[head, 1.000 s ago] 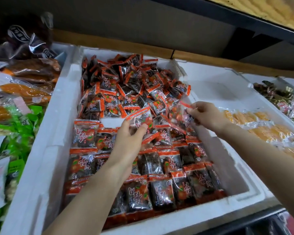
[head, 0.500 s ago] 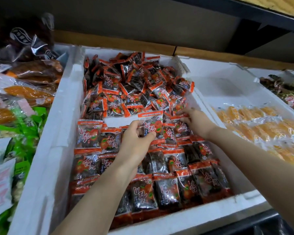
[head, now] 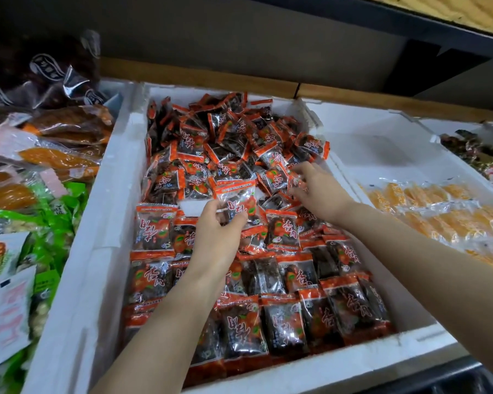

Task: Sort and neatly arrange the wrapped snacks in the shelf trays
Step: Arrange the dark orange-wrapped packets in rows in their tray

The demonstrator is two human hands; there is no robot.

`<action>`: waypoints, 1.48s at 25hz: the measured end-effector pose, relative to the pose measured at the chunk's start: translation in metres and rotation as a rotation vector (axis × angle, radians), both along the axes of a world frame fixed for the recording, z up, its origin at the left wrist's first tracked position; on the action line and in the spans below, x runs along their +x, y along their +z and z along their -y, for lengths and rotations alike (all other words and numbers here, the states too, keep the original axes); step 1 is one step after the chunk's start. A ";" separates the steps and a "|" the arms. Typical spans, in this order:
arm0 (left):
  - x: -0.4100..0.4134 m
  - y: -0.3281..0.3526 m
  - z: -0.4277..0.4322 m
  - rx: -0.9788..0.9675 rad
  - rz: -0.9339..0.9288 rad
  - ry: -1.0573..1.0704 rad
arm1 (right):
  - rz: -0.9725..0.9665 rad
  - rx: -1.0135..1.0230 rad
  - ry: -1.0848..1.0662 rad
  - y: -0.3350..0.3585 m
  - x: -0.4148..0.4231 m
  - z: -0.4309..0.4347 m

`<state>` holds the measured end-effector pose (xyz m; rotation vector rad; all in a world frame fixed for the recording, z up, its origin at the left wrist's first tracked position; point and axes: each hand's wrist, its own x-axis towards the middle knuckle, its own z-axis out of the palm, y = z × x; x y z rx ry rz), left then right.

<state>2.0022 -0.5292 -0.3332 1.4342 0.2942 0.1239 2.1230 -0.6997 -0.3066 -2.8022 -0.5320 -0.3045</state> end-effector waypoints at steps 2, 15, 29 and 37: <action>-0.001 0.004 -0.003 -0.009 -0.002 0.026 | -0.085 0.013 -0.009 -0.004 0.017 -0.015; -0.001 0.011 -0.001 -0.160 -0.043 0.032 | 0.134 0.005 -0.114 -0.008 0.016 -0.049; 0.005 0.000 -0.009 -0.177 -0.029 0.041 | -0.557 0.810 0.418 0.023 -0.066 -0.040; 0.008 -0.004 -0.011 -0.142 0.015 0.069 | -0.347 0.040 -0.140 -0.019 0.017 -0.029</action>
